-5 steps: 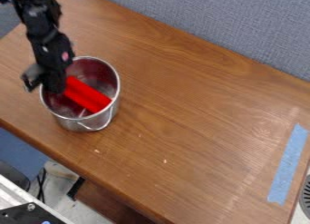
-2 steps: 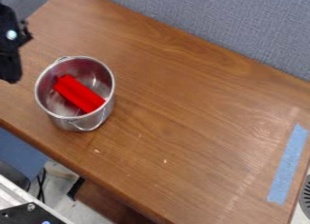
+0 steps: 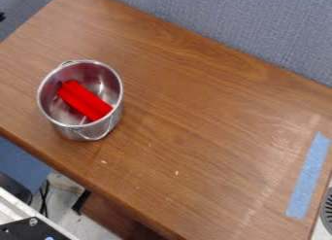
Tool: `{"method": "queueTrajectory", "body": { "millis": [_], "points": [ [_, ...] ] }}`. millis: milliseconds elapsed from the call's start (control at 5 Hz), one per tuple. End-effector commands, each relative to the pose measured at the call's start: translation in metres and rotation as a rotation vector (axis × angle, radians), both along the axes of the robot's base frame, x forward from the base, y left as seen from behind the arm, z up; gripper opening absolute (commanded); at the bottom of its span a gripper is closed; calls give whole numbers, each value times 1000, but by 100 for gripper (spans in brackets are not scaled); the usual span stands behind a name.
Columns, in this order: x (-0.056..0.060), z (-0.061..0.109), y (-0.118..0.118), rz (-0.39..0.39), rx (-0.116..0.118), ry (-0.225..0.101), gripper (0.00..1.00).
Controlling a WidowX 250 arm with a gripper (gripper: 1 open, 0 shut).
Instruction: Put the red object in the metal pot
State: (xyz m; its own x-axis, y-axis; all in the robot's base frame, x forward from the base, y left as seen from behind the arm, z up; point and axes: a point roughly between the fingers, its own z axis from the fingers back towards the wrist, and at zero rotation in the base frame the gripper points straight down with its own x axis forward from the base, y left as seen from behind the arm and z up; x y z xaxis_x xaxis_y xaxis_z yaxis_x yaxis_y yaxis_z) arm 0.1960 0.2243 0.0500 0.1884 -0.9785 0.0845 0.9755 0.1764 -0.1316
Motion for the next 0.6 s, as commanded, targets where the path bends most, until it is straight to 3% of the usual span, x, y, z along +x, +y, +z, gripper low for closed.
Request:
{"method": "queueTrajectory", "body": {
  "millis": [0,200,400],
  "points": [
    [2,-14,-20,68,29,-36,100],
    [-1,-41,-49,130,26,-46,100],
    [11,-49,-43,98,50,-70,100]
  ]
}}
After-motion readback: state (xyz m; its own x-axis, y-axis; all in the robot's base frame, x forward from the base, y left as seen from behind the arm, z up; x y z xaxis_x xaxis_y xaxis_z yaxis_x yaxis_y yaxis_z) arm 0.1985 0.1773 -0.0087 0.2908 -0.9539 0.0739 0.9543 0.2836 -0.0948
